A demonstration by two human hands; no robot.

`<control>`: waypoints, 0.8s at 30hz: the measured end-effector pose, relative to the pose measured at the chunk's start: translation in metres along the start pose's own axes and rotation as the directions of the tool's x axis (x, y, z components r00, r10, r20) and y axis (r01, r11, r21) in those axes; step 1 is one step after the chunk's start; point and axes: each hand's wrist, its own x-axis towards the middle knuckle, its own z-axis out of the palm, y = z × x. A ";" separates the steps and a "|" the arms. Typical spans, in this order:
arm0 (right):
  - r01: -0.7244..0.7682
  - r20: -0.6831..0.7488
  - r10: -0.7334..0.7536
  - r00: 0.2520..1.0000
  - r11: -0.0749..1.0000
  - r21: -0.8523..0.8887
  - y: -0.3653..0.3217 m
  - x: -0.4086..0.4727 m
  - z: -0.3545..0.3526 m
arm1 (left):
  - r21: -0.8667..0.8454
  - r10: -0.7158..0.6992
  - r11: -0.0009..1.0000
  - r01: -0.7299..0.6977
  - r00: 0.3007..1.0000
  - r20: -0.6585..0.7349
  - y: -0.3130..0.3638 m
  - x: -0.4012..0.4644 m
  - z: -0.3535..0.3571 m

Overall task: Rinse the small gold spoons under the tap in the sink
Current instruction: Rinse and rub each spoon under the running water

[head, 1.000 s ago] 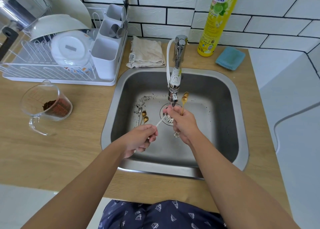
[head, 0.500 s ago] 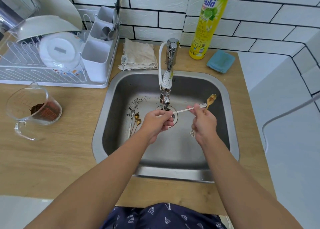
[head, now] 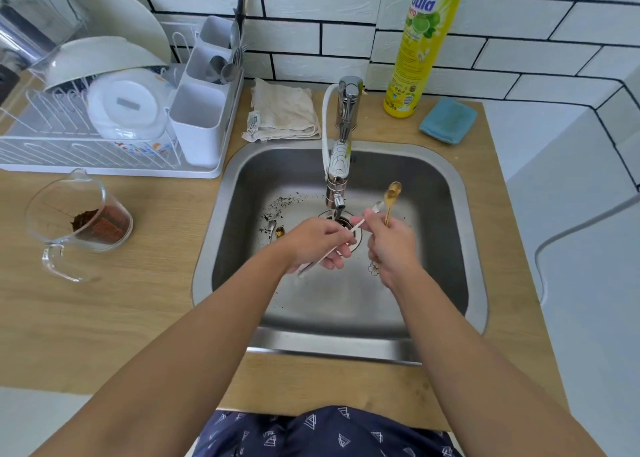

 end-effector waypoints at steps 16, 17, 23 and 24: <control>0.018 -0.112 -0.014 0.994 0.999 0.040 0.000 0.005 0.005 | 0.090 0.038 0.995 -0.034 0.998 -0.053 -0.020 -0.015 -0.004; 0.009 -0.110 -0.007 0.994 1.000 0.022 0.004 0.004 0.008 | 0.079 0.057 0.995 -0.053 0.997 -0.056 -0.018 -0.014 -0.001; 0.015 -0.273 0.008 0.962 0.996 0.084 -0.006 0.019 -0.003 | 0.075 0.021 0.997 -0.018 0.999 -0.036 -0.031 -0.018 -0.013; 0.009 -0.283 0.018 0.959 0.996 0.092 -0.005 0.019 -0.003 | 0.093 0.025 0.995 -0.020 0.998 -0.059 -0.031 -0.017 -0.015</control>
